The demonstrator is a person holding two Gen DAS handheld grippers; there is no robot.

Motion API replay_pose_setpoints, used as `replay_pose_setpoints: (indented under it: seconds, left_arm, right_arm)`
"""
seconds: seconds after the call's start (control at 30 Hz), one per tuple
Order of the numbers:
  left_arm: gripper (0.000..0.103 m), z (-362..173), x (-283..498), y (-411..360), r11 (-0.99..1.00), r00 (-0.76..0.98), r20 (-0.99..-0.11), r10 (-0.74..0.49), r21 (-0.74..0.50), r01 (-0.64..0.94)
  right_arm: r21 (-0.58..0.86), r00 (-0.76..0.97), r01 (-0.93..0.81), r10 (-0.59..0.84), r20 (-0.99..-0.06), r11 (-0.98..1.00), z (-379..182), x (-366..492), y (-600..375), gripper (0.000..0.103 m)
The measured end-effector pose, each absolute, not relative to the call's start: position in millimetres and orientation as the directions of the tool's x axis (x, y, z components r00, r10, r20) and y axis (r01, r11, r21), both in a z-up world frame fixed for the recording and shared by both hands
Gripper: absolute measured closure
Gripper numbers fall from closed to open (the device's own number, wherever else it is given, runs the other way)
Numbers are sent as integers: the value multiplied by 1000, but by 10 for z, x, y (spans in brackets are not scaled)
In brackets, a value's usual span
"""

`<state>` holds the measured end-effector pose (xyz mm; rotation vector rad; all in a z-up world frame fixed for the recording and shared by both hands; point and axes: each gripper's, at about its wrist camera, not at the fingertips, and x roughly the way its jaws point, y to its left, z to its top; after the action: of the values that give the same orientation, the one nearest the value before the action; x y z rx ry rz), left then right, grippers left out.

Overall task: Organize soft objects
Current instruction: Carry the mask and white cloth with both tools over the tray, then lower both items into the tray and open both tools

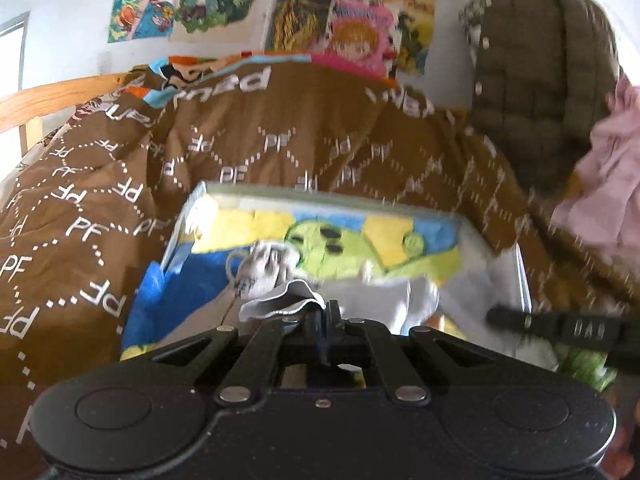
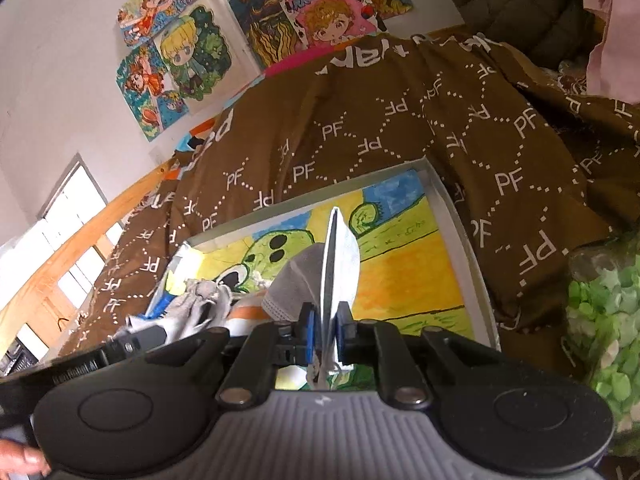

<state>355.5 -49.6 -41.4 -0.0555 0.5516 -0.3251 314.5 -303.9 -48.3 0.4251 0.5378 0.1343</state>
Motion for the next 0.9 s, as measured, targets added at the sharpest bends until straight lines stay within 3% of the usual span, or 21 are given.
replay_pose_setpoints:
  seconds: [0.27, 0.47, 0.57, 0.63, 0.7, 0.9]
  left_arm:
    - [101, -579, 3577, -556, 947, 763, -564, -315, -131, 294]
    - [92, -614, 3595, -571, 948, 740, -596, -312, -140, 287]
    - [83, -594, 3577, -553, 951, 742, -597, -305, -147, 272]
    - [67, -573, 3551, -541, 952, 742, -600, -300, -148, 266]
    - [58, -544, 3518, -529, 957, 747, -600, -286, -140, 254]
    - [42, -373, 3385, -441, 960, 766, -578, -281, -169, 225]
  right_arm:
    - [411, 818, 14, 226, -529, 911, -612, 3250, -2995, 83]
    - [393, 809, 19, 218, -546, 919, -609, 3247, -2980, 73]
    - [380, 805, 28, 205, -557, 924, -592, 3238, -2982, 71]
    - [374, 803, 33, 198, -561, 927, -571, 3227, -2986, 66]
    - [380, 804, 35, 200, -561, 925, -539, 3204, -3003, 59]
    - [386, 823, 31, 195, -533, 922, -353, 3045, -3051, 46]
